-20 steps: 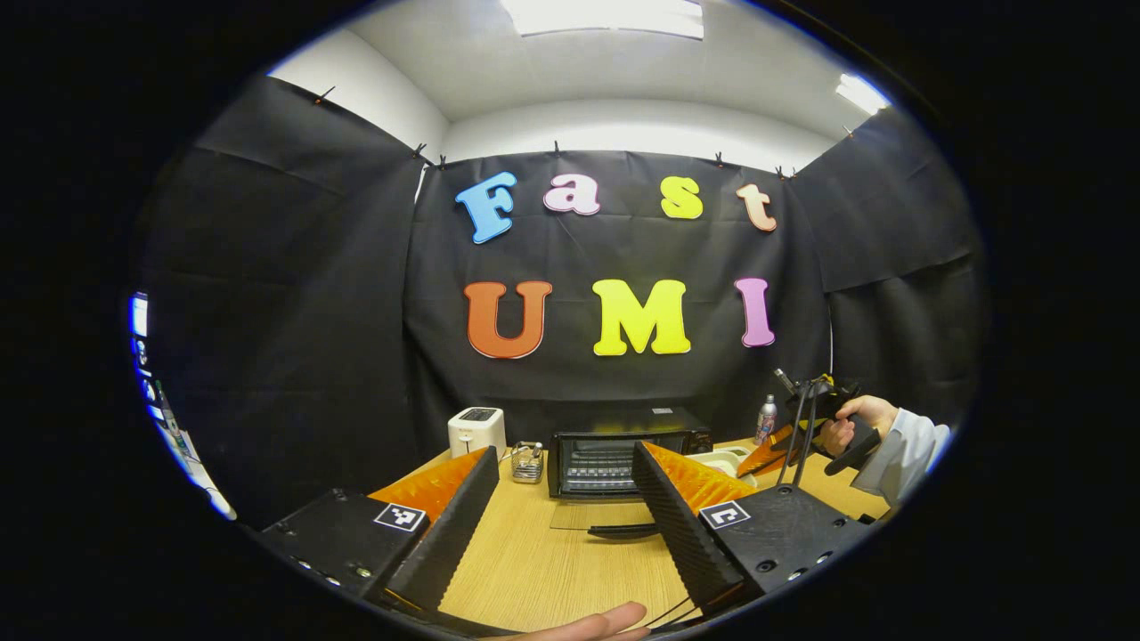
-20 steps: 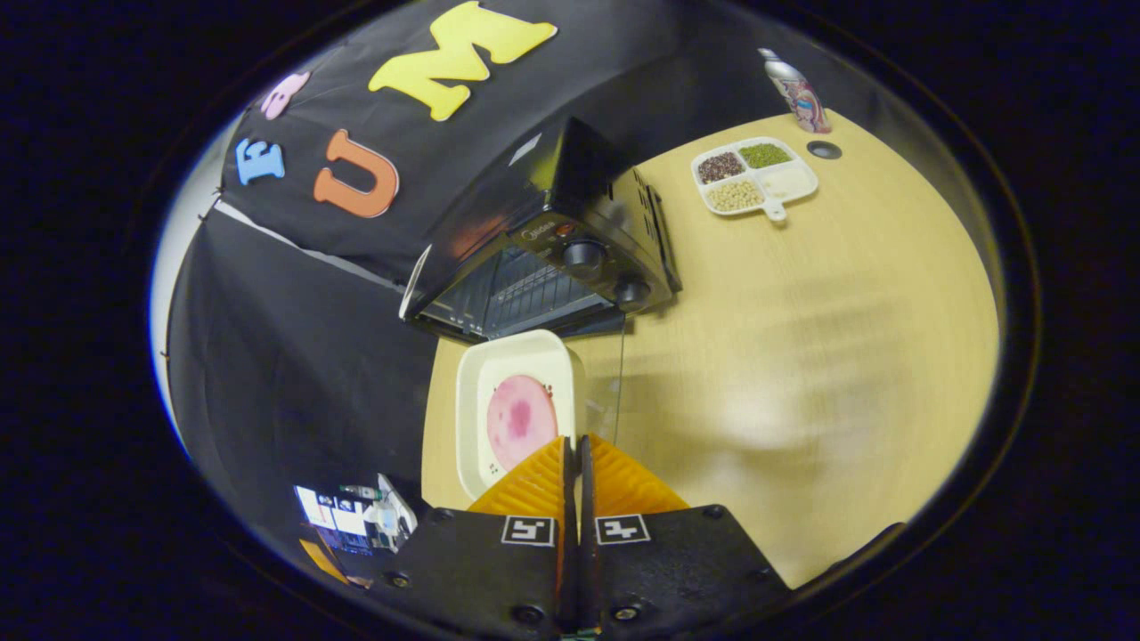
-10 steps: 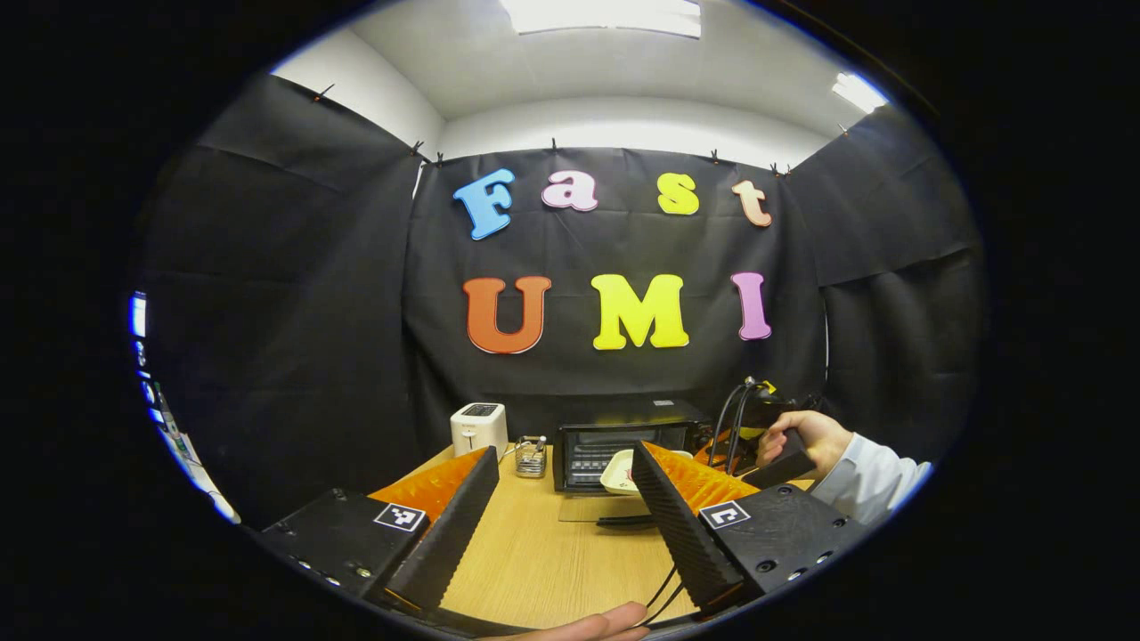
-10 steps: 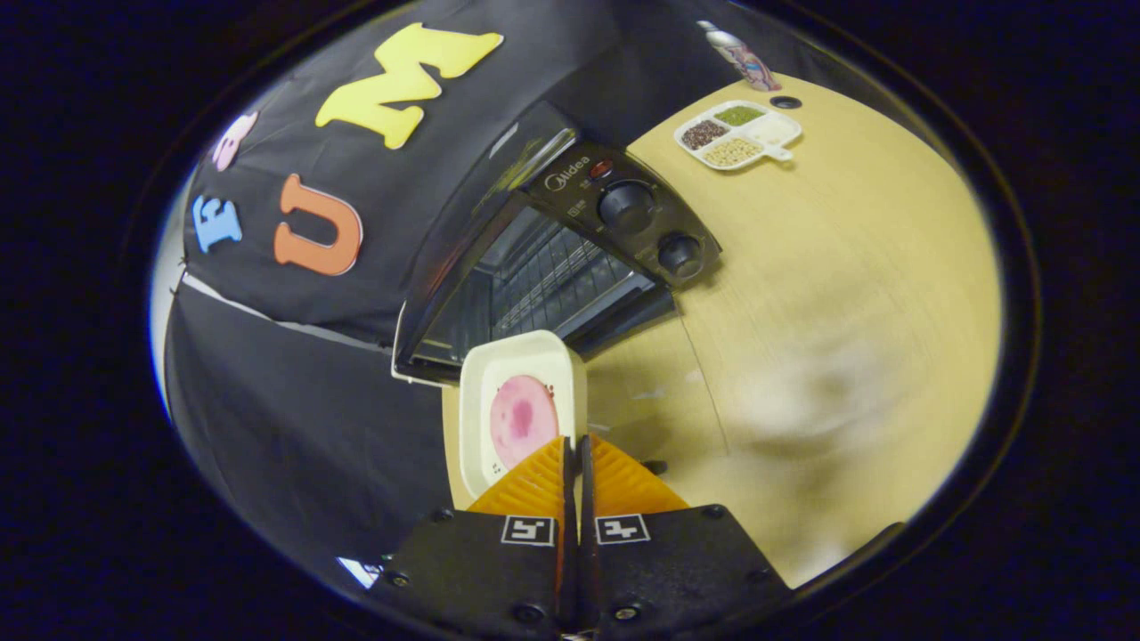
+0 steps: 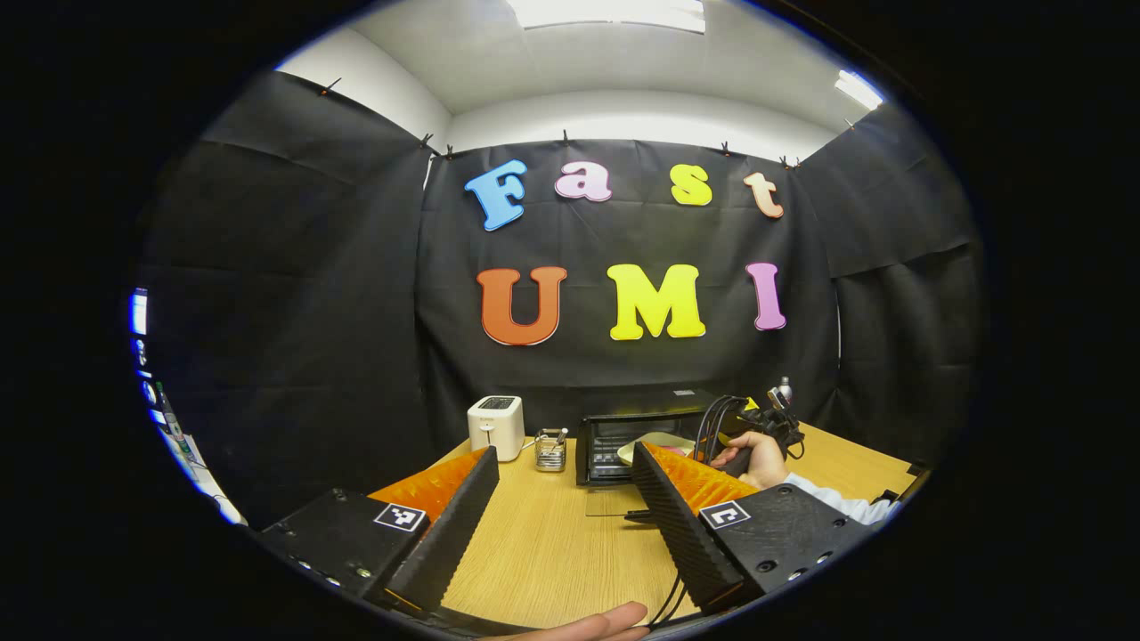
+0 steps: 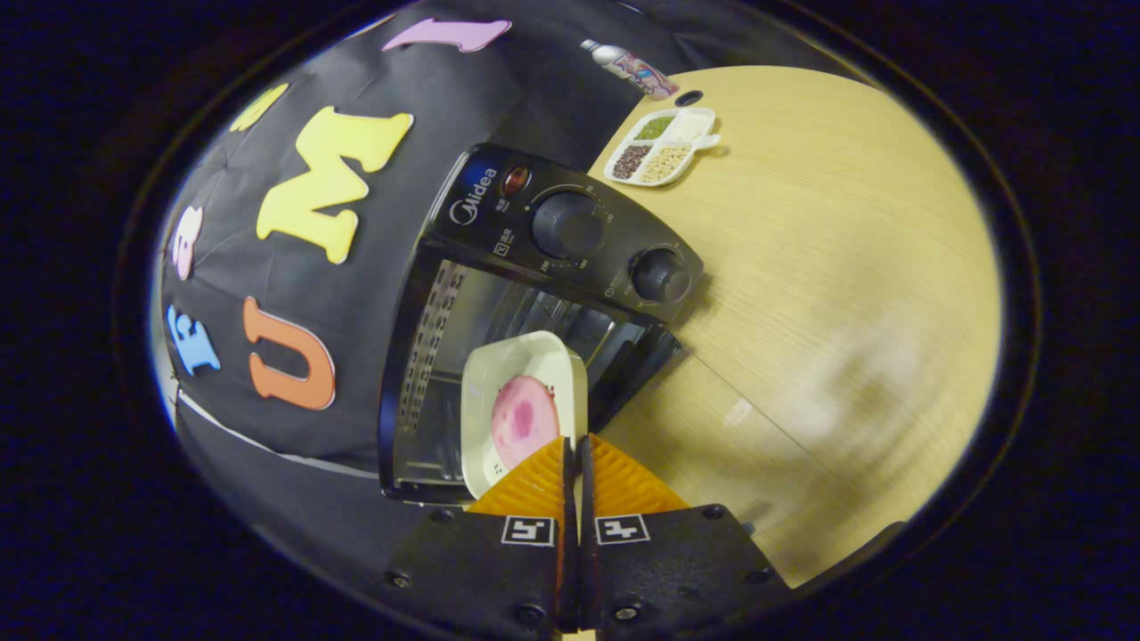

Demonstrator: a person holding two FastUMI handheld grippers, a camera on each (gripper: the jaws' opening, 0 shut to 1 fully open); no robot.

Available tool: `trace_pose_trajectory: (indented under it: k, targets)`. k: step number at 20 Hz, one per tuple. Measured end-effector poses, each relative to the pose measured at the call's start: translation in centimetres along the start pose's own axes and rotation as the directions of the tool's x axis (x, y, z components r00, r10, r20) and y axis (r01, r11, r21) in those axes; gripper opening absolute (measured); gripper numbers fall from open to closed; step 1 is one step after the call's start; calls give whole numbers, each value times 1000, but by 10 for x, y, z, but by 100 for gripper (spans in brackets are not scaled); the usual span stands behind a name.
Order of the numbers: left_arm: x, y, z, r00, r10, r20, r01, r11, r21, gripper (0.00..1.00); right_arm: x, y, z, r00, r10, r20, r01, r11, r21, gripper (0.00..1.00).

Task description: Open the electric oven with the left hand, put the food in, and close the electric oven.

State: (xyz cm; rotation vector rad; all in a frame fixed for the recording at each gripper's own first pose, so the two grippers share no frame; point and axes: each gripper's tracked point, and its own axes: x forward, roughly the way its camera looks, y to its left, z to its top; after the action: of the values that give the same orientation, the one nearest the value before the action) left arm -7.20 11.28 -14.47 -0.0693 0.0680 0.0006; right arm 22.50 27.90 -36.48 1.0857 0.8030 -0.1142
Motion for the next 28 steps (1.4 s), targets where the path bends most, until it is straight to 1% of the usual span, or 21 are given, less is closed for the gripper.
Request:
trace_pose_trajectory:
  k: [1, 3, 4, 5, 6, 8, 12, 13, 14, 15, 16, 17, 19, 20, 21, 22, 23, 24, 25, 27, 28]
  targets:
    - [1, 7, -4, 1000, 20, -16, -20, 1000, -7, 96, 9, 3, 3, 999, 7, 42, -7, 1000, 11, 0]
    - [5, 10, -7, 999, 27, -21, -27, 1000, -12, 96, 22, 11, 9, 992, 32, 118, -34, 999, 16, 1]
    - [5, 13, -5, 999, 31, -14, -31, 999, -9, 96, 29, 16, 13, 987, 49, 154, -52, 999, 13, 4]
    - [5, 15, -5, 999, 31, -10, -31, 999, -6, 96, 34, 23, 16, 981, 68, 181, -72, 997, 12, 1]
    - [8, 16, -8, 999, 31, -12, -31, 999, -5, 96, 39, 29, 18, 976, 94, 194, -96, 995, 1, 5]
    - [11, 22, -15, 999, 47, -18, -47, 999, -10, 96, 46, 42, 22, 965, 149, 215, -146, 989, -33, 5]
    - [19, 25, -31, 997, 56, -53, -57, 998, -23, 96, 57, 49, 22, 959, 157, 236, -144, 987, -71, 6]
    - [19, 25, -32, 997, 56, -59, -57, 998, -24, 96, 59, 50, 21, 959, 158, 235, -144, 987, -74, 4]
    - [22, 23, -34, 997, 53, -63, -55, 998, -24, 96, 61, 52, 19, 959, 169, 228, -153, 985, -82, 4]
    - [22, 21, -34, 997, 48, -61, -49, 999, -22, 96, 65, 57, 15, 955, 200, 221, -182, 978, -99, 9]
    - [21, 19, -34, 997, 44, -60, -45, 999, -20, 96, 65, 63, 11, 948, 230, 220, -207, 971, -121, 5]
    - [20, 17, -32, 998, 41, -57, -42, 999, -15, 96, 63, 55, 12, 949, 215, 232, -186, 972, -143, 26]
    - [19, 15, -29, 998, 38, -49, -38, 999, -9, 96, 61, 52, 11, 936, 227, 270, -177, 964, -199, 51]
    - [18, 15, -29, 998, 39, -51, -39, 999, -10, 96, 58, 49, 12, 931, 230, 285, -168, 960, -226, 57]
    - [17, 15, -28, 998, 37, -50, -37, 999, -13, 96, 57, 47, 12, 930, 227, 290, -160, 958, -237, 65]
    - [15, 13, -27, 998, 34, -51, -35, 999, -18, 96, 54, 44, 10, 931, 225, 286, -160, 959, -234, 68]
    - [14, 12, -26, 998, 33, -49, -34, 999, -21, 96, 52, 42, 8, 935, 222, 278, -162, 961, -222, 81]
    - [11, 11, -23, 998, 33, -44, -34, 999, -23, 96, 49, 39, 4, 939, 215, 270, -158, 963, -218, 82]
    - [9, 11, -21, 999, 33, -42, -34, 999, -24, 96, 47, 36, 2, 942, 211, 260, -152, 961, -229, 80]
    - [7, 8, -19, 999, 33, -40, -34, 999, -18, 96, 40, 29, -5, 948, 200, 247, -132, 955, -264, 86]
    - [6, 8, -17, 999, 38, -37, -38, 999, -17, 96, 35, 25, -8, 950, 197, 244, -126, 953, -277, 86]
